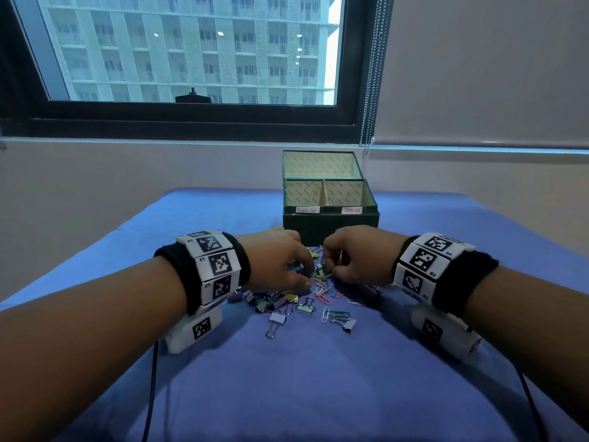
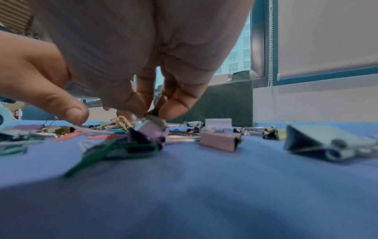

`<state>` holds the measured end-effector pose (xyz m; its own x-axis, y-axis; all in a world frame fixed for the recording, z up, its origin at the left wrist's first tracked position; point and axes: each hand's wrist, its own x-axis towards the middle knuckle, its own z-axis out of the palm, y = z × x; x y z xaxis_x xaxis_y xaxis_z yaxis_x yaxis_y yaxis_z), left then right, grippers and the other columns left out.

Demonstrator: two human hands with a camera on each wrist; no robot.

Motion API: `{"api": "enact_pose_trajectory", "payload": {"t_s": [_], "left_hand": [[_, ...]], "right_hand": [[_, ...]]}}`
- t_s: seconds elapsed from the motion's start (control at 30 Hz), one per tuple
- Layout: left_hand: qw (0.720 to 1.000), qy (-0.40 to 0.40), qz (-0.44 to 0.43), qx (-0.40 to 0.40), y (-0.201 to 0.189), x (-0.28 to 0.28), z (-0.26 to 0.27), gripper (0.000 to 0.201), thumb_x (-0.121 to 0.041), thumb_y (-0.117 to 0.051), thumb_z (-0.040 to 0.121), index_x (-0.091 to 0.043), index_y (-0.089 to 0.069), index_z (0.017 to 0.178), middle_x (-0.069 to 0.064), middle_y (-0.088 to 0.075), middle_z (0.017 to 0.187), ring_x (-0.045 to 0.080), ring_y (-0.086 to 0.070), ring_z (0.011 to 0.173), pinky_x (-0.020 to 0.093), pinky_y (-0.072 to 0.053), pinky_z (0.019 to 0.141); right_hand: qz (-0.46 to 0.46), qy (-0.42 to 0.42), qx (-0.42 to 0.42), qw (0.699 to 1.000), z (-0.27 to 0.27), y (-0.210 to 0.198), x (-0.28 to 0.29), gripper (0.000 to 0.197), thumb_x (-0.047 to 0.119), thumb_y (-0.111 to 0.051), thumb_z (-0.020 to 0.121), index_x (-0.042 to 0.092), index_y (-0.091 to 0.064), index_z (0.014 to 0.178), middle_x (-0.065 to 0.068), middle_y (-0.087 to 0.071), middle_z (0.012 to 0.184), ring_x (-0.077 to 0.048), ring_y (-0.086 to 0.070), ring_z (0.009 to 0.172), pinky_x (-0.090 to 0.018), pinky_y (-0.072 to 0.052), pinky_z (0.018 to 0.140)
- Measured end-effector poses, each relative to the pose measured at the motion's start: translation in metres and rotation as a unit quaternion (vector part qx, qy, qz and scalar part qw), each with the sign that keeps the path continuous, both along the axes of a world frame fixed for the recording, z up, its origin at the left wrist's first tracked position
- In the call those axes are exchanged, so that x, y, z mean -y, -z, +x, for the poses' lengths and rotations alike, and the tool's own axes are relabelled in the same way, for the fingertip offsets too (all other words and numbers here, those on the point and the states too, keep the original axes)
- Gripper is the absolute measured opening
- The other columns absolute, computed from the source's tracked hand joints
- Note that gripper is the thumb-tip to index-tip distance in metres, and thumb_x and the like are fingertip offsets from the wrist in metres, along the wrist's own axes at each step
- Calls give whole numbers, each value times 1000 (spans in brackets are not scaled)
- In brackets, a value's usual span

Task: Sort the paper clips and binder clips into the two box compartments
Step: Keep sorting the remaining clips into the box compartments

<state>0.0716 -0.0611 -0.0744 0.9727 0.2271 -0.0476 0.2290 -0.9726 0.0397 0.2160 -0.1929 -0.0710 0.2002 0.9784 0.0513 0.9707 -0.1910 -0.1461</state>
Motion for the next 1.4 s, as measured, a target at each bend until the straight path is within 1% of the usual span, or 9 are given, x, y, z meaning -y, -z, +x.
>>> {"api": "enact_pose_trajectory", "payload": {"t_s": [0.17, 0.47, 0.67, 0.8, 0.9, 1.0, 1.1, 1.27, 1.4], "left_hand": [[999, 35, -21, -6, -1, 1, -3, 36, -51, -62, 87, -53, -58, 122, -10, -49, 107, 11, -45, 106, 39, -46, 96], [998, 52, -32, -2, 2, -1, -2, 33, -53, -63, 85, -51, -60, 118, -12, -52, 107, 9, -46, 109, 41, -46, 97], [998, 31, -47, 4, 3, 0, 1, 31, -60, -66, 79, -30, -68, 87, -12, -59, 98, 9, -57, 96, 38, -52, 86], [999, 7, -46, -5, 3, -1, 2, 40, -67, -63, 77, -30, -68, 90, -10, -68, 86, 7, -64, 79, 34, -57, 77], [998, 22, -45, -25, 4, -1, 2, 52, -76, -59, 72, -35, -67, 102, -11, -68, 90, 7, -65, 82, 32, -56, 80], [998, 38, -51, -20, 4, -2, 2, 48, -72, -60, 74, -41, -66, 110, -12, -67, 91, 6, -65, 85, 31, -55, 82], [997, 40, -69, -6, 4, -2, 1, 34, -63, -64, 78, -41, -68, 102, -11, -68, 91, 5, -65, 83, 32, -56, 81], [998, 19, -55, 0, 3, -2, 2, 34, -64, -61, 80, -32, -71, 89, -9, -67, 88, 6, -65, 79, 34, -57, 77], [1000, -3, -19, 14, 1, -2, 3, 40, -68, -57, 81, -31, -69, 87, -10, -65, 87, 8, -62, 78, 34, -57, 75]], "right_hand": [[73, 57, 49, 995, 10, -4, -2, 3, 20, -63, 83, 22, -63, 84, 5, -53, 87, -15, -53, 79, -25, -42, 68], [-28, 63, 8, 998, 2, -2, 4, 9, 19, -67, 76, 26, -68, 81, 12, -61, 71, -8, -59, 71, -25, -52, 68], [-57, 81, 41, 994, 7, 1, -2, 34, 53, -70, 79, 20, -67, 87, 2, -68, 84, -18, -63, 80, -29, -51, 70], [-29, 70, 55, 996, 9, 3, -3, 21, 39, -71, 81, 24, -57, 85, 4, -63, 86, -19, -59, 82, -27, -46, 63], [4, 49, 22, 999, 8, 3, -3, 13, 32, -68, 81, 31, -61, 91, 10, -60, 85, -14, -57, 79, -28, -50, 71], [-23, 27, 18, 999, 6, 3, -4, 8, 29, -70, 78, 33, -64, 80, 12, -59, 78, -11, -57, 77, -29, -53, 73], [-21, 13, 23, 999, 7, 4, -4, 18, 23, -66, 79, 33, -58, 66, 11, -59, 73, -12, -57, 73, -29, -51, 69], [56, 4, 0, 998, 5, 1, -1, 8, 20, -59, 84, 25, -58, 78, 6, -63, 81, -15, -57, 74, -27, -48, 66], [155, 6, -54, 986, 4, -3, -1, 13, 18, -58, 80, 24, -52, 71, 4, -63, 74, -16, -58, 68, -29, -50, 62]]}}
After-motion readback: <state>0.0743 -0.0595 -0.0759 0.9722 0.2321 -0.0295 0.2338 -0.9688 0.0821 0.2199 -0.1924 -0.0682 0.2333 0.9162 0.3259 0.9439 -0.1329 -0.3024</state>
